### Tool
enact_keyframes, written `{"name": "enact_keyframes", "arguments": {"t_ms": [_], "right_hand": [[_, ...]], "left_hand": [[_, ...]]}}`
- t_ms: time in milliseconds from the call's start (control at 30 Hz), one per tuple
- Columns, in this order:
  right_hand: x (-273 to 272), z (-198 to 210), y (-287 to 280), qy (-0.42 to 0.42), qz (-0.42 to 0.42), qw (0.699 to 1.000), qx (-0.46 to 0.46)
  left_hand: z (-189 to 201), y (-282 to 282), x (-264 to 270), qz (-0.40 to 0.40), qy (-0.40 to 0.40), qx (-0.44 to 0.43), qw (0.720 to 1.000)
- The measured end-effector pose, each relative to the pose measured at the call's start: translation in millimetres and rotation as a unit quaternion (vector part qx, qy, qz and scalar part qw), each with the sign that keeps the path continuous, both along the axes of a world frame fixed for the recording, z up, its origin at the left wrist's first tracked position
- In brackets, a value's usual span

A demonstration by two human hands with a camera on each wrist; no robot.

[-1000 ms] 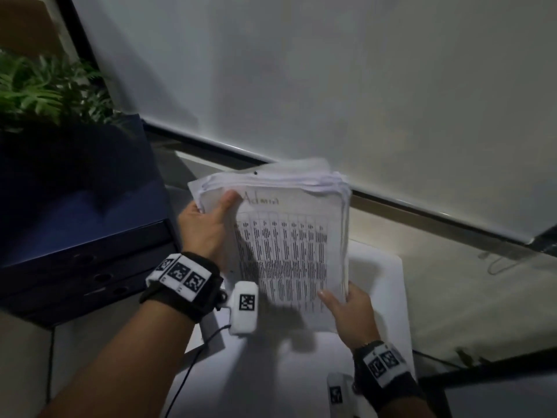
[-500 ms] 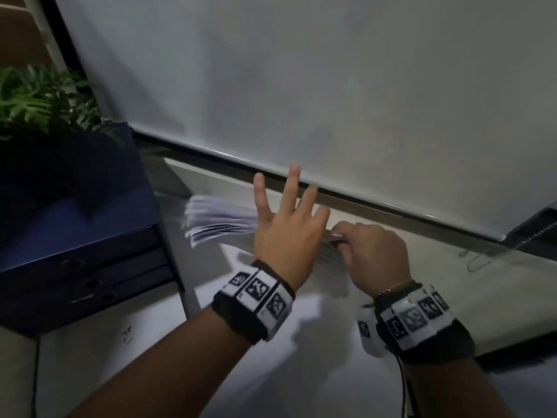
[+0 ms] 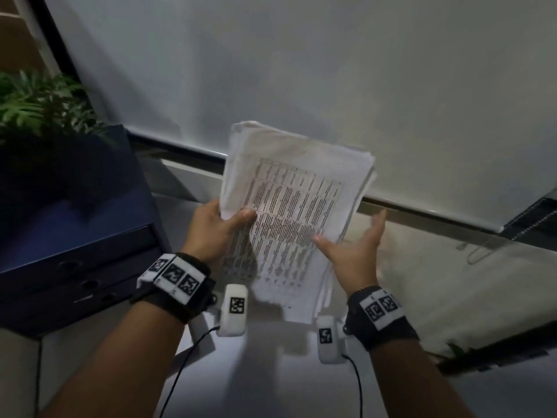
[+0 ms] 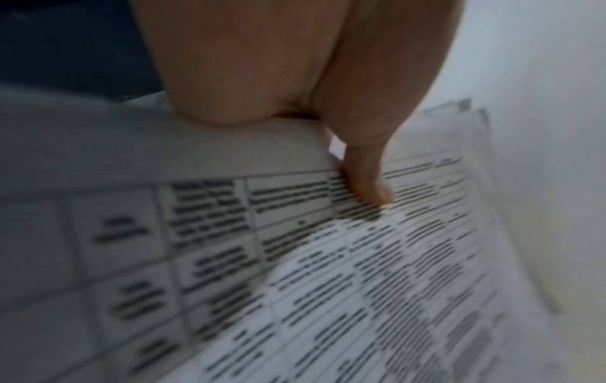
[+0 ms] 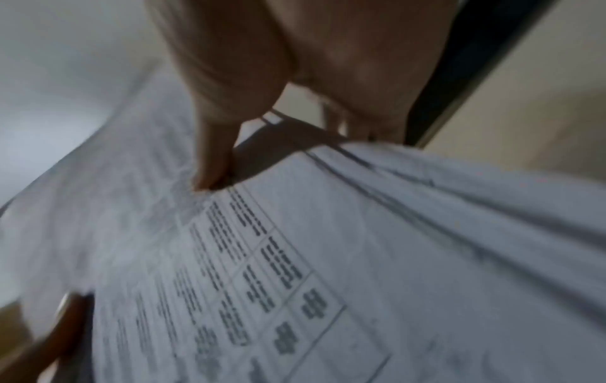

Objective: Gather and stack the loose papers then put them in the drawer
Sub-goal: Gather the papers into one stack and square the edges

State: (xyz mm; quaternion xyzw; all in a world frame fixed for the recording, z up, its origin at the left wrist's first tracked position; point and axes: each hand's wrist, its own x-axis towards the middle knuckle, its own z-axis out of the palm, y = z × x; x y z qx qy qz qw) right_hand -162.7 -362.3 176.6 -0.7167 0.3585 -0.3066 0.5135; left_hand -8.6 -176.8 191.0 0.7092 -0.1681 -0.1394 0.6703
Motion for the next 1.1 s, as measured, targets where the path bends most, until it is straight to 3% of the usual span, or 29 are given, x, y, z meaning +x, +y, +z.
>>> {"name": "enact_keyframes", "arguments": {"t_ms": [67, 133, 200, 300, 400, 500, 567, 667, 733, 833, 967, 1100], "right_hand": [[0, -8, -3, -0.024, 0.082, 0.989, 0.117], [4, -11, -1, 0.01, 0.079, 0.992, 0.101], [8, -17, 5, 0.019, 0.024, 0.998, 0.054], [6, -29, 26, -0.056, 0.005, 0.998, 0.04], [-6, -47, 35, -0.062, 0.049, 0.995, 0.065], [-11, -62, 26, -0.038, 0.034, 0.996, 0.078], [-9, -62, 24, -0.041, 0.016, 0.995, 0.093], [-7, -53, 25, -0.07, 0.029, 0.994, 0.08], [-9, -43, 22, -0.087, 0.048, 0.992, 0.072], [-14, -33, 11, -0.097, 0.112, 0.987, 0.057], [-10, -50, -4, -0.076, 0.159, 0.979, 0.104], [-8, -87, 7, -0.026, 0.122, 0.978, 0.169]], "left_hand": [[-10, 6, -4, -0.016, 0.029, -0.046, 0.998], [-18, 4, -12, 0.009, 0.01, -0.07, 0.997], [-26, -3, -22, 0.071, -0.051, -0.072, 0.994], [-43, -7, -40, 0.115, -0.066, -0.063, 0.989], [-75, 4, -39, 0.094, 0.028, -0.056, 0.994], [-93, 14, -30, 0.041, 0.078, -0.025, 0.996], [-93, 10, -30, 0.011, 0.063, -0.006, 0.998], [-80, 2, -32, 0.032, 0.016, -0.009, 0.999], [-76, 4, -28, 0.055, 0.028, -0.039, 0.997], [-78, 15, -19, 0.022, 0.07, -0.071, 0.995], [-79, 16, -12, -0.048, 0.08, -0.037, 0.995], [-74, 14, -15, -0.061, 0.075, -0.027, 0.995]]}}
